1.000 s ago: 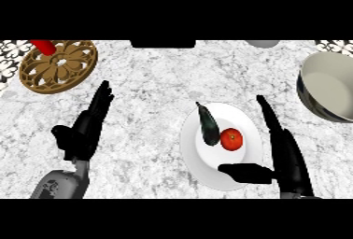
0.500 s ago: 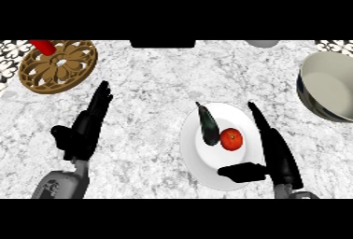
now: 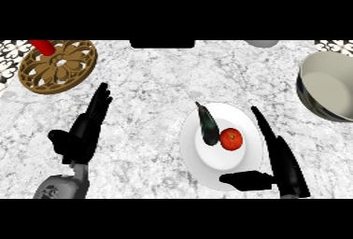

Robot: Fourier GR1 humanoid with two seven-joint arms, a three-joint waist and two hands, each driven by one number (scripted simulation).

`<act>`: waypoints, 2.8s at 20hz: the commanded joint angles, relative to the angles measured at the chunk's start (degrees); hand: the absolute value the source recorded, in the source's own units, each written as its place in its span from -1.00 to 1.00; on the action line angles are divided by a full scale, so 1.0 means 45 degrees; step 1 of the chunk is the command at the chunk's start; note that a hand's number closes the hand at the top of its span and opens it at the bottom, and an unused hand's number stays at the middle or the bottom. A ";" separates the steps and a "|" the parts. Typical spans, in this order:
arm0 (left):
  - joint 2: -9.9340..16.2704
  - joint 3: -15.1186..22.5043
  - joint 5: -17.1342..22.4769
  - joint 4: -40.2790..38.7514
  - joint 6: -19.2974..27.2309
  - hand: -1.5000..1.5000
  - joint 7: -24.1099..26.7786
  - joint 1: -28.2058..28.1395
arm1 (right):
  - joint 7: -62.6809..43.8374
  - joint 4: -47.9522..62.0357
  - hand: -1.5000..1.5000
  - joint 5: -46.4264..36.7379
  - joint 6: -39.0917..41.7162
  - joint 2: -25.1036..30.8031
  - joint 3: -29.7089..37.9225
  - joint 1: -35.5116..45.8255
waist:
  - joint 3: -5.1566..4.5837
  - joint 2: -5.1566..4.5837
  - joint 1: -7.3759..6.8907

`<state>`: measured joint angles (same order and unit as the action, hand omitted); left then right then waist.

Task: Pick the tomato from the plate and place it in the bowl

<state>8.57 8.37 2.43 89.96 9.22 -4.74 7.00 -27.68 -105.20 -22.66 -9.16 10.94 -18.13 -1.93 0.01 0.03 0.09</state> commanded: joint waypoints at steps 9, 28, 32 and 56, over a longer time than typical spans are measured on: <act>-0.0076 -0.0785 -0.0235 0.0326 -0.0888 0.00 -0.0170 -0.0183 | 0.2039 0.1657 -1.00 0.0566 -0.0041 -0.1385 0.0464 -0.0399 | -0.0001 -0.0001 -0.0033; -0.1275 -0.0722 -0.1277 -0.0681 -0.0656 0.00 0.0377 0.0137 | 0.3973 0.6996 -1.00 -0.1190 -0.1360 -0.1809 0.1592 0.1091 | -0.0001 -0.0020 -0.0041; -0.1263 -0.0987 -0.1205 -0.0511 -0.0801 0.00 -0.0392 0.0674 | 0.3581 0.7314 -1.00 -0.1411 -0.0921 -0.1954 0.1609 0.1650 | -0.0002 -0.0009 -0.0025; -0.0890 -0.2045 -0.0855 -0.1642 -0.1547 0.00 0.0640 0.1067 | 0.6547 0.4613 1.00 0.1071 0.3293 0.0256 0.3040 0.1432 | -0.0003 -0.0012 0.0049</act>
<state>4.01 1.44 -2.16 86.95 2.78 -3.44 8.28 -1.98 -82.75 -20.91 3.73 11.04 -6.98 4.98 -0.07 0.12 0.29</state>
